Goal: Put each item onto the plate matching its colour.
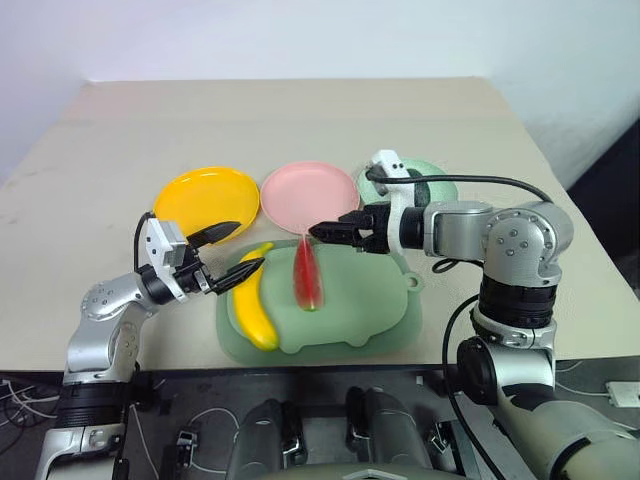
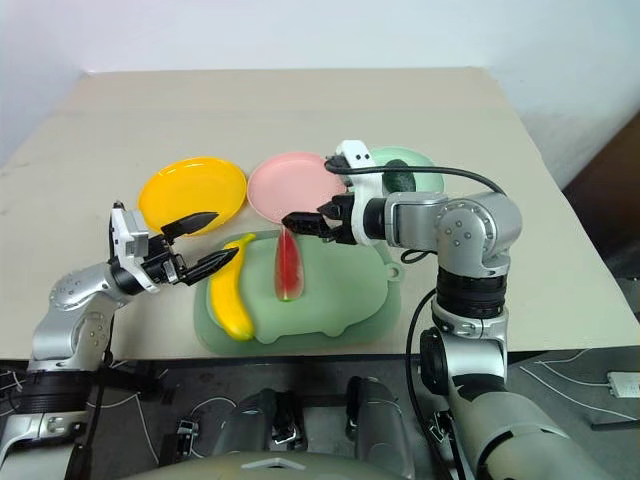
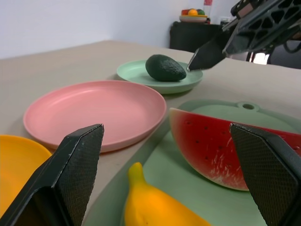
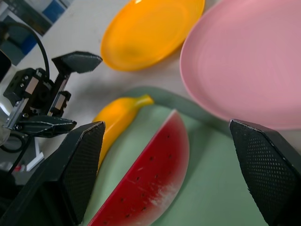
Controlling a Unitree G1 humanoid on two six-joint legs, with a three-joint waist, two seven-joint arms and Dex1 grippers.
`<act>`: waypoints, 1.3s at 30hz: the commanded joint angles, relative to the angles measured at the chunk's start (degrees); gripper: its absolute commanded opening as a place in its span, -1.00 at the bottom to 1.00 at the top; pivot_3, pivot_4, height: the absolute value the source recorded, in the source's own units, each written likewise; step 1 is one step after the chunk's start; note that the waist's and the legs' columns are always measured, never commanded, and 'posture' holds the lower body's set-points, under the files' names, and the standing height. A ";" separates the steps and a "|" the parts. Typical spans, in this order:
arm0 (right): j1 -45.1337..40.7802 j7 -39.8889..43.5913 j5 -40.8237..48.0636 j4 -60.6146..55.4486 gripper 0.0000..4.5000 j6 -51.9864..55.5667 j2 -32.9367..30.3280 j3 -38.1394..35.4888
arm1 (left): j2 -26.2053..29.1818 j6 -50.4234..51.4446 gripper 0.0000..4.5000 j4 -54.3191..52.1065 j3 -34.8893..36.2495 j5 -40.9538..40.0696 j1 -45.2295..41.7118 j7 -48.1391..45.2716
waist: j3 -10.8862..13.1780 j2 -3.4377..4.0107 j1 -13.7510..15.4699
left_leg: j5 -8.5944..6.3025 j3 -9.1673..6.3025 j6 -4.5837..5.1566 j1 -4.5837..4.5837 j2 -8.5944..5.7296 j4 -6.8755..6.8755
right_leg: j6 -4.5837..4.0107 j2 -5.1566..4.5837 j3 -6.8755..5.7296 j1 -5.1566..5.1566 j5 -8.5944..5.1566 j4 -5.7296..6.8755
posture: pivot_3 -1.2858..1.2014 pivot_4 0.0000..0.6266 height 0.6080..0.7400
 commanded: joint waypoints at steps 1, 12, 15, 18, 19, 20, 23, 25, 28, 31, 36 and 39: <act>-1.76 -5.99 6.55 2.90 0.98 0.39 -0.33 2.57 | 1.25 0.43 1.00 -3.20 1.41 -1.36 0.49 -0.26 | 0.00 0.00 -0.04 | 0.00 0.00 0.00 0.00 0.00 -0.01 | 0.00 0.01 0.00 -0.02 0.00 0.00 | 0.03 -0.52 0.33; -6.31 -20.35 17.58 12.07 0.98 0.39 0.94 10.19 | 6.91 5.07 1.00 -7.40 2.96 -2.80 2.26 -0.81 | 0.00 0.00 0.03 | 0.01 0.03 -0.01 -0.01 0.02 -0.06 | 0.05 0.05 0.02 -0.04 0.03 -0.02 | 0.03 -0.52 0.33; -7.52 -22.74 20.00 14.58 0.98 0.39 0.82 12.70 | 7.53 4.79 1.00 -6.75 3.49 -2.51 2.23 -0.95 | 0.01 0.01 -0.01 | 0.01 0.04 -0.01 -0.02 0.02 -0.07 | 0.05 0.05 0.02 -0.05 0.03 -0.03 | 0.03 -0.52 0.33; -8.46 -25.06 21.77 17.34 0.98 0.39 0.50 15.37 | 7.79 4.68 1.00 -6.48 3.74 -2.41 2.12 -0.93 | 0.01 0.01 -0.03 | 0.01 0.04 -0.01 -0.01 0.02 -0.09 | 0.06 0.07 0.02 -0.05 0.03 -0.03 | 0.03 -0.52 0.33; -8.80 -25.95 22.09 18.58 0.98 0.39 0.87 15.91 | 7.86 4.86 1.00 -6.80 3.81 -2.48 2.15 -0.72 | 0.01 0.01 -0.02 | 0.01 0.05 -0.01 -0.01 0.02 -0.10 | 0.06 0.07 0.02 -0.05 0.03 -0.03 | 0.03 -0.52 0.33; -9.06 -26.63 22.56 19.79 0.98 0.39 1.49 16.02 | 7.90 5.05 1.00 -7.19 3.83 -2.53 2.18 -0.50 | 0.01 0.01 -0.02 | 0.01 0.05 -0.01 -0.01 0.02 -0.11 | 0.06 0.07 0.02 -0.05 0.03 -0.04 | 0.03 -0.52 0.33; -10.17 -27.03 22.91 21.90 0.98 0.39 2.10 17.80 | 7.80 5.51 1.00 -7.79 3.59 -2.47 1.94 0.20 | 0.01 0.01 -0.05 | 0.01 0.06 -0.02 -0.01 0.02 -0.12 | 0.07 0.08 0.03 -0.06 0.04 -0.04 | 0.03 -0.52 0.33; -10.64 -26.65 21.94 22.40 0.98 0.39 2.03 19.58 | 7.66 5.80 1.00 -7.93 3.45 -2.52 1.65 0.62 | 0.01 0.01 -0.07 | 0.01 0.08 -0.02 -0.01 0.02 -0.14 | 0.10 0.08 0.04 -0.07 0.05 -0.04 | 0.03 -0.52 0.33; -11.07 -24.79 19.40 21.50 0.98 0.39 1.46 23.02 | 7.39 6.22 1.00 -8.08 3.33 -2.68 1.10 1.39 | 0.00 0.01 -0.06 | 0.01 0.08 -0.02 -0.01 0.03 -0.15 | 0.10 0.09 0.04 -0.07 0.05 -0.05 | 0.03 -0.52 0.33; -11.36 -22.40 16.29 20.69 0.98 0.39 1.13 25.42 | 7.29 6.41 1.00 -8.14 3.28 -2.70 0.92 1.76 | 0.00 0.00 -0.06 | 0.02 0.08 -0.03 0.01 0.03 -0.16 | 0.09 0.09 0.04 -0.06 0.05 -0.06 | 0.03 -0.52 0.33; -11.33 -16.12 11.01 17.67 0.91 0.39 0.17 29.85 | 6.85 6.55 1.00 -7.66 3.22 -2.52 0.51 2.55 | -0.02 -0.01 -0.04 | 0.02 0.07 -0.03 0.04 0.03 -0.18 | 0.07 0.08 0.04 -0.05 0.03 -0.07 | 0.03 -0.52 0.33; -10.97 -12.68 8.97 16.85 0.60 0.39 0.50 30.79 | 6.28 6.41 1.00 -7.52 3.00 -2.43 0.69 2.93 | -0.03 -0.02 -0.02 | 0.02 0.07 -0.04 0.04 0.03 -0.19 | 0.07 0.08 0.04 -0.05 0.03 -0.09 | 0.03 -0.52 0.33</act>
